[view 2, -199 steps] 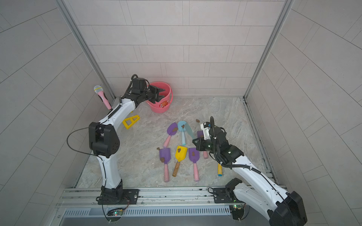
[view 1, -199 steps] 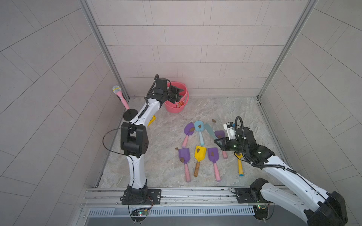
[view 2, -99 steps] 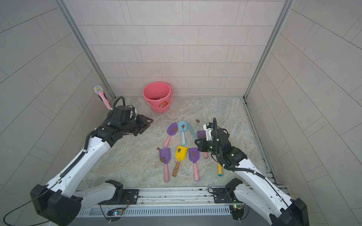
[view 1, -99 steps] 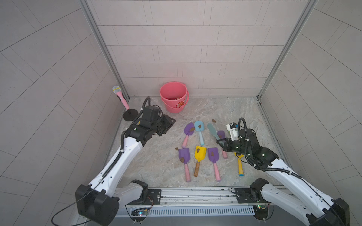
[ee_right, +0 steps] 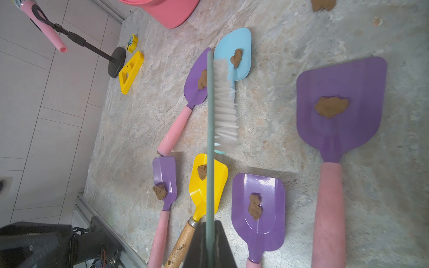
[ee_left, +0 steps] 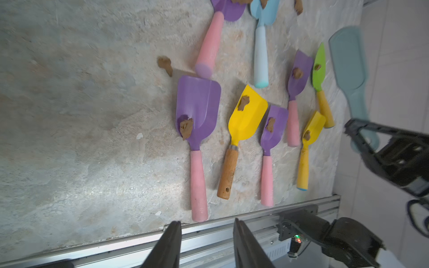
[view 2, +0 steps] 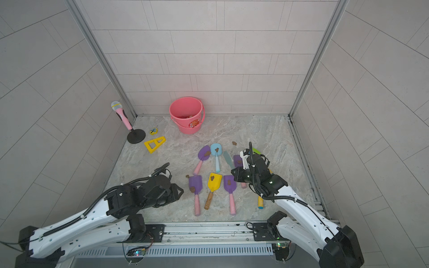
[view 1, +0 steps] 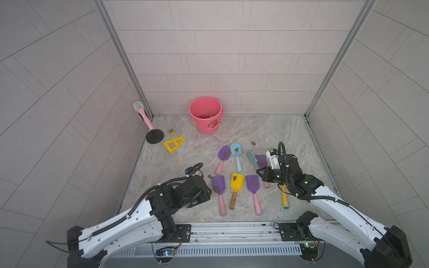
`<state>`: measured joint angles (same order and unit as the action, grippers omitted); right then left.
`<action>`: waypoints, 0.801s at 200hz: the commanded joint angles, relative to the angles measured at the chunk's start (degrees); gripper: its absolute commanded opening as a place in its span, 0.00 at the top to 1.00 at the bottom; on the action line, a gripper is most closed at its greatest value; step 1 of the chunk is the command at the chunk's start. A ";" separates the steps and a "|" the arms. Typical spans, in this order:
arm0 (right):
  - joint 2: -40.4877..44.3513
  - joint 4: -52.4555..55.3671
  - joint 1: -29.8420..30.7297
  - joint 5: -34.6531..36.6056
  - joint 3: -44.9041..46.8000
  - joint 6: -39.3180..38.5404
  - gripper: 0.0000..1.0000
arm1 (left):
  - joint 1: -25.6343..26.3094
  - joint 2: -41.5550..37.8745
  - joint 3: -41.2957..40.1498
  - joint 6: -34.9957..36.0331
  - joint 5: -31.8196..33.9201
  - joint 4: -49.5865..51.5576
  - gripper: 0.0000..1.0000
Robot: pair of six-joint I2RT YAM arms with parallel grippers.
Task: Brush the soil off the hand trowel and place it into the bucket
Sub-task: Pick up the hand trowel from the center of the board.
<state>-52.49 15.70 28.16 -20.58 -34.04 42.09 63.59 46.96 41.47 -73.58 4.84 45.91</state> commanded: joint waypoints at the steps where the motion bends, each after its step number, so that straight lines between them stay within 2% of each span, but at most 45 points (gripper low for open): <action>1: 0.18 -1.38 -0.17 0.05 -0.67 0.54 1.00 | 8.52 7.71 2.07 -6.00 9.74 1.54 0.58; 16: 0.92 -0.81 -0.21 0.12 -0.54 0.41 1.00 | 12.09 14.11 4.08 -6.70 9.88 0.05 0.58; 63: 5.01 2.39 -0.20 1.55 0.05 -0.73 1.00 | 16.45 28.34 7.03 -8.93 5.33 -4.91 0.58; 108: 7.60 2.57 -0.18 2.13 1.52 -0.34 1.00 | 16.54 34.55 6.92 -10.87 5.40 -4.98 0.57; 160: 7.73 2.84 -0.19 2.21 1.61 -1.12 1.00 | 16.22 38.83 7.31 -9.48 7.25 -3.72 0.57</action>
<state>-45.34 18.06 28.16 -19.11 -32.53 41.82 79.90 84.44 47.37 -82.50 9.63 40.27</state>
